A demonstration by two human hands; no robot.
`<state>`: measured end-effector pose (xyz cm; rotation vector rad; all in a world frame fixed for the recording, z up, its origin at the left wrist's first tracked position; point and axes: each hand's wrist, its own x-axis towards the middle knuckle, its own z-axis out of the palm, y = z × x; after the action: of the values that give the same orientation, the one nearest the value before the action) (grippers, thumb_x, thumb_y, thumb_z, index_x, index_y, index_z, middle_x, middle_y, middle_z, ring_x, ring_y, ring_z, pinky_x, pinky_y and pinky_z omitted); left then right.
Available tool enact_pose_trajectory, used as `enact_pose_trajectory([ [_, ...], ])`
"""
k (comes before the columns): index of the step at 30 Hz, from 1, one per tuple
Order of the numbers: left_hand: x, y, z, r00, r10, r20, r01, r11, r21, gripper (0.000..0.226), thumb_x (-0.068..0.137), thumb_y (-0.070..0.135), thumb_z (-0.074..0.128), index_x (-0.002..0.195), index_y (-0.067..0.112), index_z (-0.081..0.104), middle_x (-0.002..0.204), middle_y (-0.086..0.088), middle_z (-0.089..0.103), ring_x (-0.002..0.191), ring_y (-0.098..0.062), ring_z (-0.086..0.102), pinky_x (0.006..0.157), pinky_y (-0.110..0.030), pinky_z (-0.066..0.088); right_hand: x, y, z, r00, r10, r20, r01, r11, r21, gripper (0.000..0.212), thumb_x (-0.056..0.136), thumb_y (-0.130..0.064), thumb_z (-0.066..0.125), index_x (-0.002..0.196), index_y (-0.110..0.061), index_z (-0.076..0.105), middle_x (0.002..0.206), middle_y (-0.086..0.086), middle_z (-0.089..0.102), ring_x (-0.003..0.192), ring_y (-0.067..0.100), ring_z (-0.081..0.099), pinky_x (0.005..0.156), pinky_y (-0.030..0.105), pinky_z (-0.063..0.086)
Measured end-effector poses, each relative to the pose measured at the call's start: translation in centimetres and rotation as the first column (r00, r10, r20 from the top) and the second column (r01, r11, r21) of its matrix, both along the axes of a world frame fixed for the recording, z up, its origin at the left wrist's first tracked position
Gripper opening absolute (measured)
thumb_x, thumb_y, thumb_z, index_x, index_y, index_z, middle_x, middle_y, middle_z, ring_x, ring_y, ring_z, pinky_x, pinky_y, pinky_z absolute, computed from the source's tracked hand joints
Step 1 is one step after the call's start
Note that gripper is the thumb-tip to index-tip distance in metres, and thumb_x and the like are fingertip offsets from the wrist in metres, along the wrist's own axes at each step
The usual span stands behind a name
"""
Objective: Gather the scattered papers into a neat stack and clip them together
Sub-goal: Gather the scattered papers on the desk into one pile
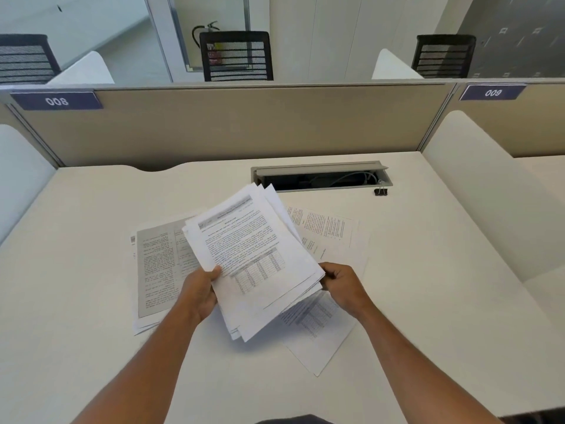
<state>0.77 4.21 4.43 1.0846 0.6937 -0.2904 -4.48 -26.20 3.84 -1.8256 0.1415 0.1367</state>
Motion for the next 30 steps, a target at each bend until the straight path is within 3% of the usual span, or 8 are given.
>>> enact_pose_trajectory([
  [3,0.0,0.3,-0.6,0.998,-0.053,-0.039,0.057,0.993,0.106,0.042,0.093,-0.011,0.057,0.130,0.009,0.062,0.121,-0.011,0.071,0.109,-0.034,0.067,0.092,-0.053,0.056,0.1,0.0,0.0,1.000,-0.004,-0.031,0.005,1.000,0.022,0.032,0.093,0.001,0.059,0.102,-0.021,0.080,0.089,0.015,0.076,0.077,0.016,0.064,0.083,0.041,0.058],
  [5,0.0,0.5,-1.2,0.994,-0.045,-0.098,0.065,0.976,0.208,0.038,0.092,-0.010,0.061,0.125,0.008,0.064,0.120,-0.013,0.071,0.102,-0.034,0.068,0.089,-0.051,0.057,0.4,-0.2,-0.3,0.987,-0.152,-0.057,0.152,0.988,-0.011,0.019,0.093,-0.010,0.065,0.102,-0.022,0.078,0.093,0.006,0.076,0.083,0.017,0.067,0.091,0.041,0.058],
  [7,-0.2,0.7,-1.5,0.990,-0.020,-0.143,0.064,0.948,0.313,0.024,0.090,-0.010,0.063,0.110,0.004,0.065,0.118,-0.016,0.070,0.094,-0.034,0.068,0.080,-0.046,0.058,1.2,-0.8,-0.8,0.949,-0.305,-0.074,0.276,0.923,-0.267,0.028,0.092,-0.021,0.069,0.119,-0.016,0.070,0.117,0.007,0.073,0.107,0.021,0.067,0.100,0.038,0.052],
  [9,-0.6,0.7,-1.3,0.987,-0.003,-0.159,0.066,0.917,0.393,0.014,0.090,-0.011,0.063,0.089,0.003,0.062,0.109,-0.018,0.067,0.080,-0.030,0.064,0.068,-0.036,0.054,1.7,-1.4,-1.2,0.942,-0.291,-0.169,0.145,0.805,-0.576,0.061,0.087,-0.038,0.074,0.139,-0.013,0.055,0.137,0.011,0.058,0.128,0.028,0.054,0.103,0.040,0.046],
  [12,-1.1,0.6,-1.8,0.989,-0.006,-0.145,0.067,0.906,0.419,0.013,0.089,-0.012,0.060,0.089,0.001,0.062,0.106,-0.017,0.066,0.075,-0.028,0.062,0.077,-0.038,0.053,1.5,-1.0,-1.3,0.916,-0.229,-0.328,-0.135,0.594,-0.793,0.079,0.073,-0.059,0.077,0.134,-0.017,0.049,0.133,0.008,0.048,0.129,0.029,0.045,0.098,0.044,0.045],
  [17,-1.6,0.3,-1.8,0.995,-0.051,-0.084,0.083,0.891,0.445,0.037,0.089,-0.012,0.055,0.124,-0.003,0.063,0.113,-0.017,0.066,0.093,-0.033,0.063,0.082,-0.038,0.053,1.9,-0.3,-1.3,0.915,-0.223,-0.336,-0.161,0.562,-0.811,0.078,0.072,-0.060,0.078,0.131,-0.018,0.048,0.130,0.007,0.045,0.127,0.027,0.043,0.094,0.043,0.049],
  [25,-1.6,0.1,-2.3,0.993,-0.106,-0.051,0.118,0.861,0.495,0.043,0.091,-0.011,0.052,0.131,0.001,0.061,0.132,-0.017,0.065,0.102,-0.029,0.060,0.087,-0.034,0.048,2.4,0.5,-0.7,0.878,-0.264,-0.399,-0.196,0.562,-0.804,0.079,0.073,-0.054,0.079,0.133,-0.015,0.044,0.133,0.008,0.043,0.129,0.030,0.041,0.097,0.047,0.046],
  [30,-1.7,0.3,-2.9,0.992,-0.114,-0.051,0.124,0.858,0.499,0.044,0.091,-0.011,0.052,0.131,0.003,0.062,0.133,-0.015,0.066,0.104,-0.030,0.061,0.089,-0.036,0.050,2.7,0.9,-1.0,0.881,-0.273,-0.387,-0.167,0.587,-0.793,0.078,0.073,-0.045,0.082,0.131,-0.010,0.044,0.133,0.011,0.043,0.126,0.032,0.043,0.093,0.040,0.049],
])
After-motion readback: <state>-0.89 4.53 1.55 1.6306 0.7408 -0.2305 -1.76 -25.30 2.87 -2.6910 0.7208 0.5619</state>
